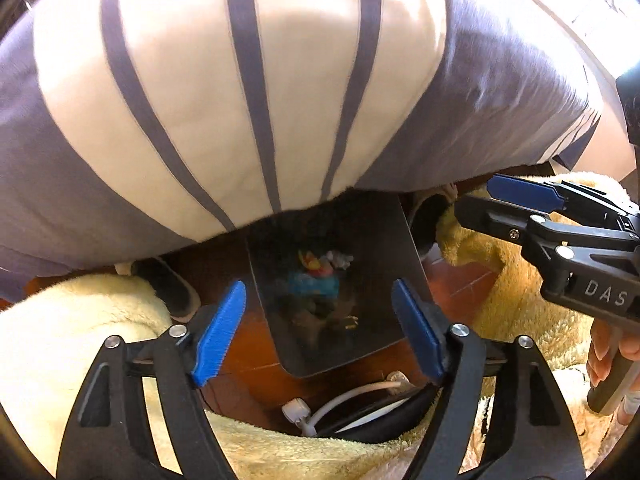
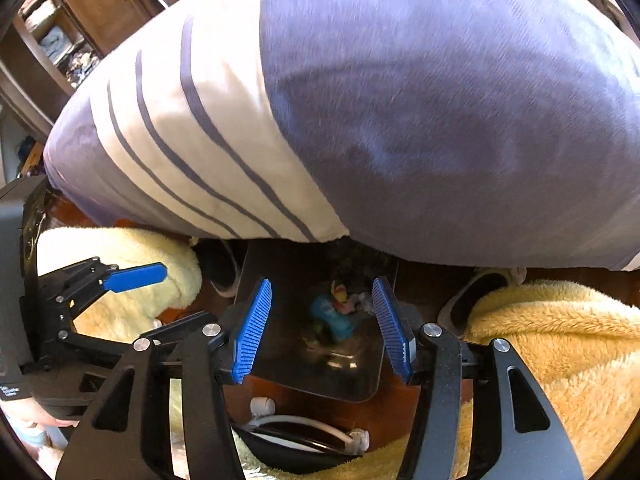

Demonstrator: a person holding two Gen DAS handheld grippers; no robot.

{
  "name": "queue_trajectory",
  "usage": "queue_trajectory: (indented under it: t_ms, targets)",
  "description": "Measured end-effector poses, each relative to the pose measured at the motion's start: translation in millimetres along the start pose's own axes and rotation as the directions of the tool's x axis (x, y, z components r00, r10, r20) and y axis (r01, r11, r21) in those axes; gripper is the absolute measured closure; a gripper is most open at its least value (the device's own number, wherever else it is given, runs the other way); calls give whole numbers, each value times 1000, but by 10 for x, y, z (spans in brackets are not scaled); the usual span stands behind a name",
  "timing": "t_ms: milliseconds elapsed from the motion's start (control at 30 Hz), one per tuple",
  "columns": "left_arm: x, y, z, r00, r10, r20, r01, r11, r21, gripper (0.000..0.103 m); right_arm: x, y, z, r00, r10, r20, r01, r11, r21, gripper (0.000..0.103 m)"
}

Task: Collect trash
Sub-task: 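Lower both tools to the bin and release the spool and hair ties, then return to the bed and grasp the black MARRY&ARD box with the right tool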

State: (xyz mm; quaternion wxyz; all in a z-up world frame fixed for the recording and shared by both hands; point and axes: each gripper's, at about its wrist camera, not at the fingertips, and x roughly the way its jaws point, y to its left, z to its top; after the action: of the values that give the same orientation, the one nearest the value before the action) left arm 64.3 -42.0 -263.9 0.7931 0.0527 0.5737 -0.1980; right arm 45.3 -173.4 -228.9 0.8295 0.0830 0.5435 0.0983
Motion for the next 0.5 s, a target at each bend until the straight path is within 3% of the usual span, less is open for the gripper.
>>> queue_trajectory:
  t_ms: [200,500]
  targets:
    - [-455,80,142,993,24,114,-23,1000,-9,23,-365,-47,147,994,-6,107,5,1000,11,42]
    - [-1114,295,506,952,86,292,-77,996,-42,18,-967,-162,560,952,-72,297,74,997,2,26]
